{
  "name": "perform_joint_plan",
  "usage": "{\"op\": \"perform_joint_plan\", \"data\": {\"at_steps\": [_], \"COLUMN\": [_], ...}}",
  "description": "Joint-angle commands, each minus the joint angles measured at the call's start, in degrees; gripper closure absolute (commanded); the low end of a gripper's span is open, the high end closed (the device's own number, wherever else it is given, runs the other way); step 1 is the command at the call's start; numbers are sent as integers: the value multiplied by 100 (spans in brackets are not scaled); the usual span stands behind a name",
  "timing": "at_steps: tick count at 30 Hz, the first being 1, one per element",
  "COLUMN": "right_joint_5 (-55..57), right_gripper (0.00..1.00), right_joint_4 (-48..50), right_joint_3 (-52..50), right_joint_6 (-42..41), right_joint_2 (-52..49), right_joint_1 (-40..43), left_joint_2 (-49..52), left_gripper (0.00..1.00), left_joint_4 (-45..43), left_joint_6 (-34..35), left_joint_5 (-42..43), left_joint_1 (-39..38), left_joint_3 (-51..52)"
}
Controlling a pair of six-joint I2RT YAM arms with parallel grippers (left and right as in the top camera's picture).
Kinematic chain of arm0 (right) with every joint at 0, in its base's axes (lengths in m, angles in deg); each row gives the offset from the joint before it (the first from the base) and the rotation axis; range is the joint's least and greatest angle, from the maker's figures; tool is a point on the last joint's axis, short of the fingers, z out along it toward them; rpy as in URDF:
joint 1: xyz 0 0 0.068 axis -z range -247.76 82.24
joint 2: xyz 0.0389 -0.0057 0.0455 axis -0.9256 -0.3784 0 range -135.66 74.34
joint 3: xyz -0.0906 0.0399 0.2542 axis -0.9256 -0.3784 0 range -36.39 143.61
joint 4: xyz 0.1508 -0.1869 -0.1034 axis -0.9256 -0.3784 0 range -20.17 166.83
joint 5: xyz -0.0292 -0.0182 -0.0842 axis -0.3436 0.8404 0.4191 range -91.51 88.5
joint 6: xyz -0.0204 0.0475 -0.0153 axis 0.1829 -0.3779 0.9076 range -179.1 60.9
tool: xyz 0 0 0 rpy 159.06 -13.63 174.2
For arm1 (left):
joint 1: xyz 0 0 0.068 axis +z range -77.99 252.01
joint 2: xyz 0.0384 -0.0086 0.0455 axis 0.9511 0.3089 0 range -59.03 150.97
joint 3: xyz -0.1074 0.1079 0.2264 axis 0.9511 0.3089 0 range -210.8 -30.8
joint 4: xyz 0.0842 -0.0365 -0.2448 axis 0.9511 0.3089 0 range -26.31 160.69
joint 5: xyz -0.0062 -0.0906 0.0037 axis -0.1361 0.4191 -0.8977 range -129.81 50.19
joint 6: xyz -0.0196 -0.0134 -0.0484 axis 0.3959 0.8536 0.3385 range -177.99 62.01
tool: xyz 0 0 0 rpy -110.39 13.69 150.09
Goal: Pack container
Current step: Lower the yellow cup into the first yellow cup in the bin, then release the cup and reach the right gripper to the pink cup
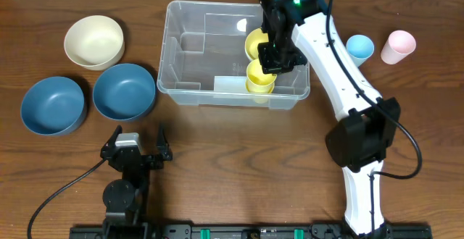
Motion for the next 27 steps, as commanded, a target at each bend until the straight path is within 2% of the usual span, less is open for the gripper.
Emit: {"op": "perform_joint_plan", "data": {"at_steps": [1,5,6,8,10,18,23,27], "right_joint_5": [188,186,188,186,184,186,234,299], "right_gripper": [99,96,89,69,58,54,26,19], "right_joint_4": [50,136,155,195,166,-533,-942,-942], "right_joint_3": [101,101,101,105,146,1246,2406,2592], "right_joint_6": [2,4,11,59,94,120,136,70], "right_joint_2": [-144,-205,-208,-203,-190,-177,-90,92], "right_joint_1": [-52,-52,-52,-52,-52,-39,179,717], "left_joint_2": [-35,-35,-35,-35,-35,-35,-35,-35], "left_gripper": [2,2,2,2,2,2,2,2], "left_joint_4": [192,192,192,192,192,192,192,192], "left_joint_6": [-74,-74,-74,-74,-74,-76,-74,-76], "left_joint_5": [-46,-46,-46,-46,-46,-46,-46,-46], "left_joint_1": [28,28,28,28,28,28,28,28], "left_joint_3": [131,131,131,131,131,131,131,131]}}
